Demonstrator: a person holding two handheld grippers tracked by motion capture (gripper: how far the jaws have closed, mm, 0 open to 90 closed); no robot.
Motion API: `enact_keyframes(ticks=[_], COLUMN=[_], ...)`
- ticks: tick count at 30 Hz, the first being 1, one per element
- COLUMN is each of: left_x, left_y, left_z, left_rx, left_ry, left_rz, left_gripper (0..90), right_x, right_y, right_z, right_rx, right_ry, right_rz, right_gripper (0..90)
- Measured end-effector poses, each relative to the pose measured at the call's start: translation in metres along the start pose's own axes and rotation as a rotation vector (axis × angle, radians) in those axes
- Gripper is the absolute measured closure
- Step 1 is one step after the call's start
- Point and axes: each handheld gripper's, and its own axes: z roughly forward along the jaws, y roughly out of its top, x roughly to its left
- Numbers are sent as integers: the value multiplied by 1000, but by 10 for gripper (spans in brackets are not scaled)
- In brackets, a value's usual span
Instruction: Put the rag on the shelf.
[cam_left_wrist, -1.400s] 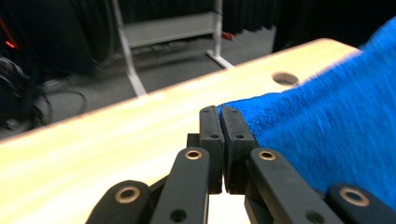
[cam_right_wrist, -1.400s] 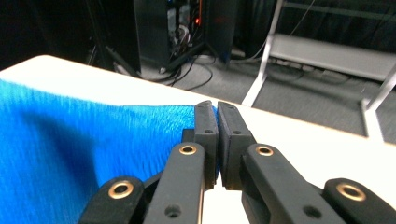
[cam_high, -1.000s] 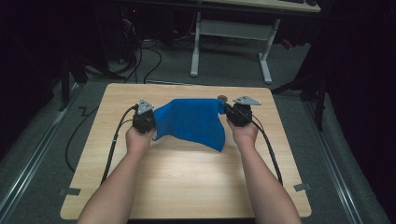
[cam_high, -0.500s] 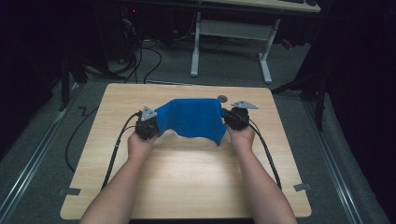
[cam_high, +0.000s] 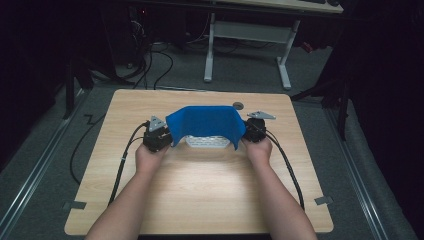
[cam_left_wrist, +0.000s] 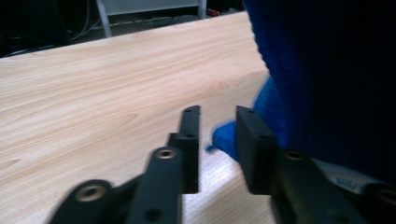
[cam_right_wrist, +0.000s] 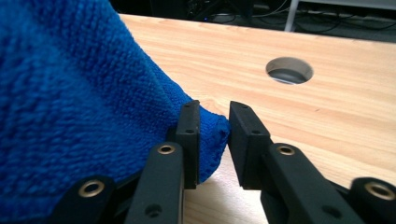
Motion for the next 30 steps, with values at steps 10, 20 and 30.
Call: enact_keyframes(ticks=[10, 20, 30], left_x=[6, 17, 24], left_y=[2, 0, 2], left_z=[-12, -29, -41], left_rx=[-16, -35, -36], left_ry=[23, 61, 80], left_rz=[-9, -24, -17], left_gripper=[666, 649, 647], right_x=[-9, -17, -19], right_y=[5, 13, 14], right_z=[-21, -41, -50], right_rx=[-41, -66, -70], right_ry=[-42, -79, -88], right_rz=[3, -21, -18], right_gripper=[746, 738, 733])
